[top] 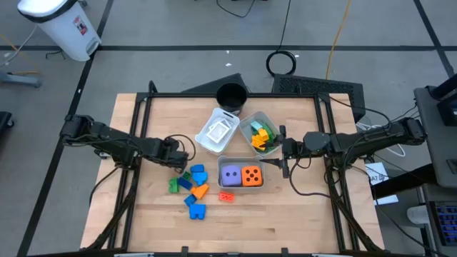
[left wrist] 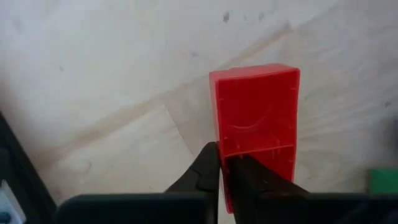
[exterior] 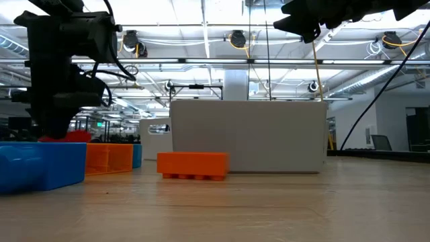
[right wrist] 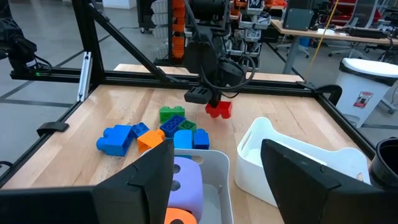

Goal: Pick & Place Toys
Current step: Put the red game piece into the top gray bin

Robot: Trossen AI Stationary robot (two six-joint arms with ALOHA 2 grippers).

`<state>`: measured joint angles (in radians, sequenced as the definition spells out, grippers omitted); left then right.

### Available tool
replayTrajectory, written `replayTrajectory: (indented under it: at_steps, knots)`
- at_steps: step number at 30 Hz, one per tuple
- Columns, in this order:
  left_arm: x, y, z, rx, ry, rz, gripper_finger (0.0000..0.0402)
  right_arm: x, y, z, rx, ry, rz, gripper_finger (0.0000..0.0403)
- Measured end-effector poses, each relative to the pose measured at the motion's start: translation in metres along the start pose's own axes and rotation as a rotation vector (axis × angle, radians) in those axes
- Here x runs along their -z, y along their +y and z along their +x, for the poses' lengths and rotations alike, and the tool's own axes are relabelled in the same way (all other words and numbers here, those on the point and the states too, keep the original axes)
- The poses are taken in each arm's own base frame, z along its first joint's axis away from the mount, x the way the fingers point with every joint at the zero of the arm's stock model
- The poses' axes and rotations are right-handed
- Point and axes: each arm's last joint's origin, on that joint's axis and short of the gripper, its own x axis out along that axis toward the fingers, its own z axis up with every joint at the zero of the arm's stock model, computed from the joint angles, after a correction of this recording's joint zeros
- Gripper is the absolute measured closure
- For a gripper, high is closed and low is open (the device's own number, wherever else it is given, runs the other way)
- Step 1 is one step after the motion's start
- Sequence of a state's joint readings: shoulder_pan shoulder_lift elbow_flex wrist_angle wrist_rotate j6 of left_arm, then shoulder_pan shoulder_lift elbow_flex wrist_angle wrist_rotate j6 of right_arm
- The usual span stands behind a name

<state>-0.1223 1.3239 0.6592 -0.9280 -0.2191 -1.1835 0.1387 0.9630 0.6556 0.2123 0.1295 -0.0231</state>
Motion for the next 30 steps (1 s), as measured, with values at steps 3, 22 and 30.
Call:
replayTrajectory:
  at_steps: [3, 22, 30]
  knots:
    - [-0.004, -0.006, -0.013, 0.029, -0.077, 0.018, 0.0382, 0.0, 0.0, 0.0, 0.0, 0.0, 0.0, 0.0188]
    - [-0.02, -0.111, -0.14, 0.613, -1.129, 0.597, 0.0386, 0.008, 0.001, 0.003, 0.001, -0.001, -0.019, 0.0188]
    - [-0.042, -0.14, -0.11, 0.725, -1.101, 0.652, 0.0389, 0.022, 0.002, 0.012, 0.006, -0.226, 0.002, 0.0187]
